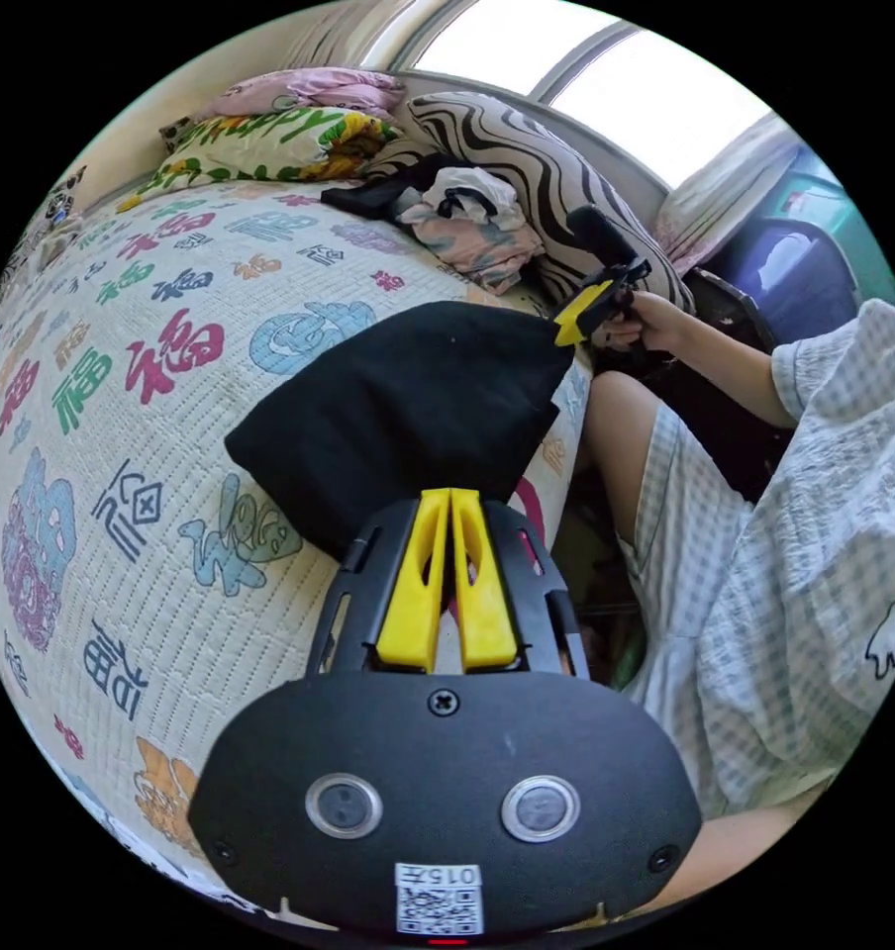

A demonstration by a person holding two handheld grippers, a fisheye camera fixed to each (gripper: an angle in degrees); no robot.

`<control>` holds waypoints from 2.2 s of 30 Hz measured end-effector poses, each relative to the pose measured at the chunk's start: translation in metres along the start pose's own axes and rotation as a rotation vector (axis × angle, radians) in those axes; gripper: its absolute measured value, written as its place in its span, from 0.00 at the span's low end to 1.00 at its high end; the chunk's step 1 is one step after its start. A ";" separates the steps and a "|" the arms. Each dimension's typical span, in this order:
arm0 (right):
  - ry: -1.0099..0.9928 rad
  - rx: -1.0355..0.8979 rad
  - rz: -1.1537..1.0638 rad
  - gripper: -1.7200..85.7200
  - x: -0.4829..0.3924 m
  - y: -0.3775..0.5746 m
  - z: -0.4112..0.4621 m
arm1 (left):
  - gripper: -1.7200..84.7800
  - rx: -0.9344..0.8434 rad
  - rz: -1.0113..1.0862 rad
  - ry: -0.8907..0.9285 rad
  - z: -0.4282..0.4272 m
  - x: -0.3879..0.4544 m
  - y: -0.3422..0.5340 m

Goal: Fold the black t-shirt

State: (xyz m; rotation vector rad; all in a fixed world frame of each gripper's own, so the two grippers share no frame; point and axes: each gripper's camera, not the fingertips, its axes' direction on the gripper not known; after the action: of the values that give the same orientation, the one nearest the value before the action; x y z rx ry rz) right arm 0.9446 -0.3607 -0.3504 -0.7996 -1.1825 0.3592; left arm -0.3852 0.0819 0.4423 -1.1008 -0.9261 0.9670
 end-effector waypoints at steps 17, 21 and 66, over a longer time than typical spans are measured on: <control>0.068 -0.012 0.091 0.02 0.030 0.007 0.051 | 0.03 0.083 0.117 -0.239 -0.018 0.048 0.015; 0.236 -0.103 0.036 0.02 0.020 -0.002 0.068 | 0.02 0.086 0.055 -0.013 -0.061 0.033 0.014; -0.356 0.118 0.102 0.15 0.177 -0.116 0.203 | 0.15 0.274 -0.513 0.535 -0.295 -0.167 0.051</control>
State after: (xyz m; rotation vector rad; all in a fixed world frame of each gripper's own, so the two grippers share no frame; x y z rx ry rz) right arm 0.8053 -0.2535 -0.1162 -0.7116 -1.4394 0.6702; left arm -0.1677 -0.1502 0.3144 -0.7713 -0.5663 0.3322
